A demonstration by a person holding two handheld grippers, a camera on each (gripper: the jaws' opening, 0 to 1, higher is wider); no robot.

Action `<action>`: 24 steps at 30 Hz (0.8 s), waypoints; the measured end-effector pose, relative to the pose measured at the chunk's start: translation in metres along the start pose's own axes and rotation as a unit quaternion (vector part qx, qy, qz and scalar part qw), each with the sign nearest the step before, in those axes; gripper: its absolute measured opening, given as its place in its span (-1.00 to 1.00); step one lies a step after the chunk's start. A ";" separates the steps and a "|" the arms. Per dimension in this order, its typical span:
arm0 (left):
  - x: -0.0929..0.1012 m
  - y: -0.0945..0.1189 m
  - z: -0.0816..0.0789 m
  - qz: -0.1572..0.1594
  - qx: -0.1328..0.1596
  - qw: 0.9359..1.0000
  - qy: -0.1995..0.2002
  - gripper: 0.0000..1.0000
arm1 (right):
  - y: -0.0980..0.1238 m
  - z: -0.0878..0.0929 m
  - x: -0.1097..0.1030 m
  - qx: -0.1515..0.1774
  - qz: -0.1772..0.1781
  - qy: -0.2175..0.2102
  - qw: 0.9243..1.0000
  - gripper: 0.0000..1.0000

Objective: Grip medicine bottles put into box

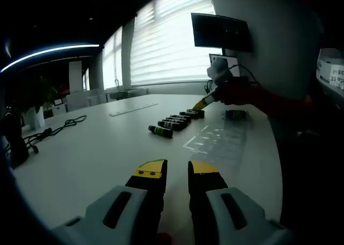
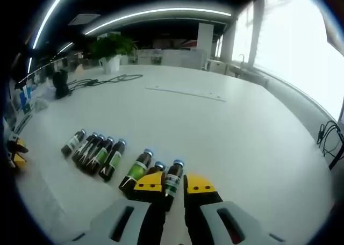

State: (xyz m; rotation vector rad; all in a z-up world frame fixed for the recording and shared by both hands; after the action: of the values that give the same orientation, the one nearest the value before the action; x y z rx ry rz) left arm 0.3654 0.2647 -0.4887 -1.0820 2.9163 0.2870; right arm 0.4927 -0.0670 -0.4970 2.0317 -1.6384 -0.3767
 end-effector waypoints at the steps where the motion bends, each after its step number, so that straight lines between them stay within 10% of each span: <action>1: 0.000 0.000 0.000 0.000 0.000 1.000 0.000 -0.81 | 0.000 0.000 0.000 0.000 0.001 0.000 1.000 -0.82; 24: 0.001 0.000 0.000 0.000 -0.001 1.000 -0.001 -0.81 | -0.003 0.009 0.006 -0.022 0.005 0.007 1.000 -0.87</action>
State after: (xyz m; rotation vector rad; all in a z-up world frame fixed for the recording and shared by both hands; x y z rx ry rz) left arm 0.3650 0.2637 -0.4891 -1.0826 2.9148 0.2908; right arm 0.4921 -0.0740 -0.5056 1.9891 -1.6177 -0.3916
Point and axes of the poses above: the point that each gripper's makers call its tool centre point, and the gripper's own axes: y roughly backward along the fingers, x roughly to its right, z roughly out of its underside, the point moved 4 cm from there along y, roughly backward along the fingers, and after that the axes turned 2 degrees about x, right-handed, at the moved point
